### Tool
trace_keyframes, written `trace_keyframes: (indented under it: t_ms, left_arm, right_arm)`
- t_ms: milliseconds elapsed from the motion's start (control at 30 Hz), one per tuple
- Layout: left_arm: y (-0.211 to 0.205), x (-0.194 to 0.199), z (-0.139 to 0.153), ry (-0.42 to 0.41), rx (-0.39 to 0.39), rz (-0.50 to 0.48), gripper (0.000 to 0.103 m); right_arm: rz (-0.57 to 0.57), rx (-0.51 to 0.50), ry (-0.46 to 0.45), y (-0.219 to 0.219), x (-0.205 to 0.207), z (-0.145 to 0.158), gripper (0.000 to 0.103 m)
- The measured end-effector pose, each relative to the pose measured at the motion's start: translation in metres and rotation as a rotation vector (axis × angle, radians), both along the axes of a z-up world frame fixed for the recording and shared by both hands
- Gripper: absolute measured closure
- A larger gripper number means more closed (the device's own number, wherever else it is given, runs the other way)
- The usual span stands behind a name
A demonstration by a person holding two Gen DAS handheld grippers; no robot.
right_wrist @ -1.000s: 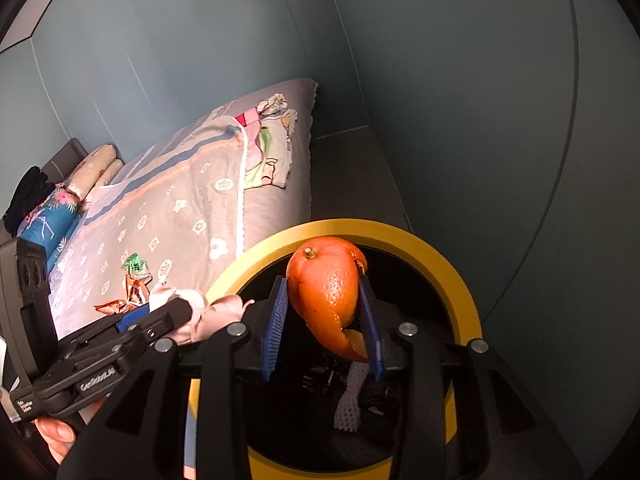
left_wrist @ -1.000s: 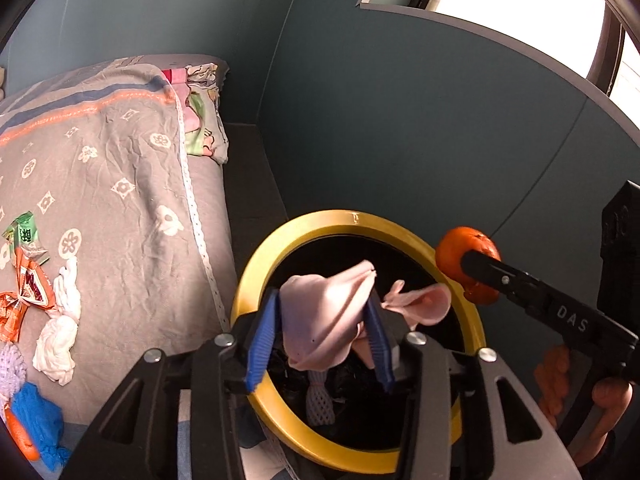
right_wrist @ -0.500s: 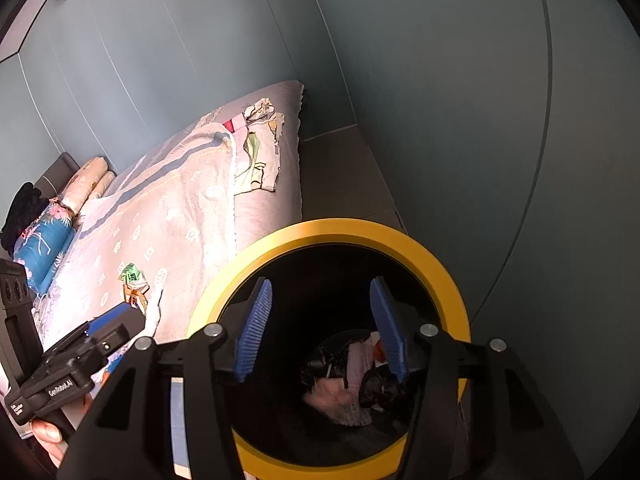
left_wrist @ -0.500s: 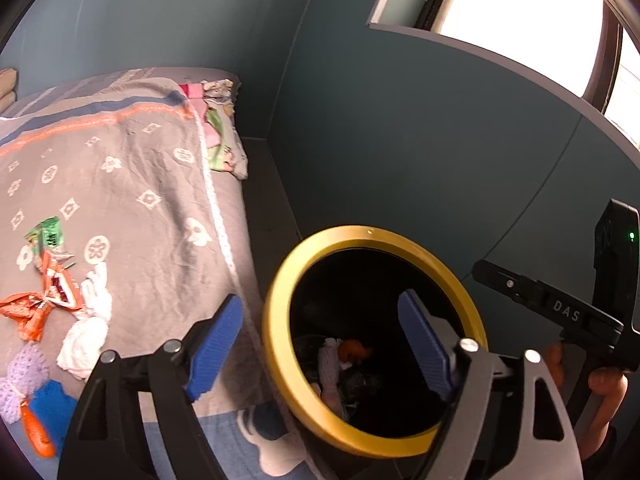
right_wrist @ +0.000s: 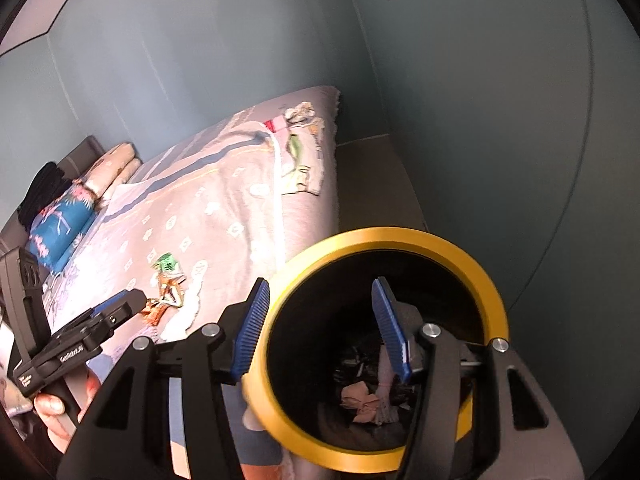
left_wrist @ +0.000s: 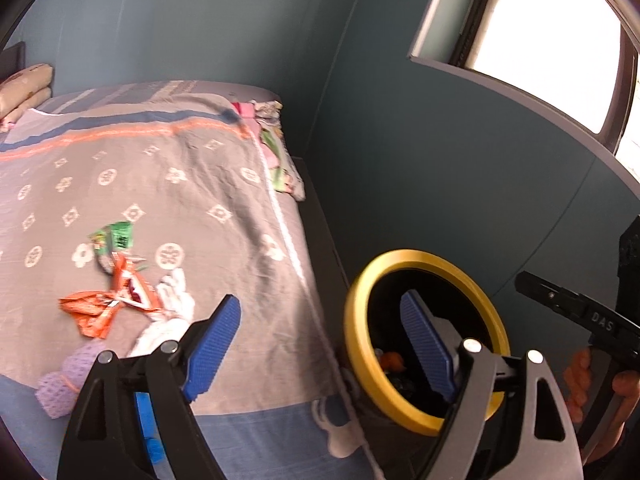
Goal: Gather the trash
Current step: 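Move both tools back over the remaining trash on the bed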
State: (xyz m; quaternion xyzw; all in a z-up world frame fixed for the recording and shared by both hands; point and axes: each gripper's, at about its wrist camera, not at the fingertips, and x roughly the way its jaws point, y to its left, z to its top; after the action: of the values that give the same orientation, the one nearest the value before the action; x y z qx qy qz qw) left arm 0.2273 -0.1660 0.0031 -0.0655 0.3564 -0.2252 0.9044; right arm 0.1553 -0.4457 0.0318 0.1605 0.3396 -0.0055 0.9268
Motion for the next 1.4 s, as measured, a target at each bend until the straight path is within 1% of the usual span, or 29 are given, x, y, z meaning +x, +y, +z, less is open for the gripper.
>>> trace_keyframes:
  t_ms: [67, 133, 367, 533, 667, 800, 1000, 1167, 1400]
  left_arm:
    - [0.013, -0.002, 0.003, -0.007, 0.001, 0.018, 0.024]
    - [0.026, -0.004, 0.007, -0.013, 0.003, 0.036, 0.021]
    - [0.078, -0.007, 0.012, -0.029, 0.013, 0.123, 0.018]
    - [0.122, -0.007, 0.006, -0.017, 0.028, 0.192, 0.018]
    - [0.153, -0.007, -0.004, 0.005, 0.041, 0.245, 0.018]
    - [0.184, -0.007, -0.017, 0.037, 0.046, 0.295, 0.018]
    - [0.225, -0.005, -0.045, 0.095, 0.063, 0.356, 0.018]
    - [0.245, -0.005, -0.070, 0.144, 0.055, 0.384, 0.018]
    - [0.259, -0.002, -0.098, 0.199, 0.024, 0.393, 0.018]
  right_arm:
    - [0.017, -0.005, -0.005, 0.008, 0.002, 0.003, 0.050]
    - [0.043, -0.011, -0.012, 0.023, 0.004, 0.008, 0.047]
    - [0.148, -0.043, -0.021, 0.077, 0.010, 0.020, 0.045]
    - [0.222, -0.051, -0.014, 0.121, 0.017, 0.024, 0.044]
    - [0.286, -0.059, 0.000, 0.155, 0.022, 0.020, 0.043]
    - [0.353, -0.059, 0.026, 0.192, 0.030, 0.011, 0.043]
    - [0.420, -0.065, 0.064, 0.236, 0.037, -0.007, 0.043]
    - [0.477, -0.060, 0.130, 0.272, 0.049, -0.032, 0.043]
    - [0.516, -0.056, 0.192, 0.303, 0.061, -0.060, 0.043]
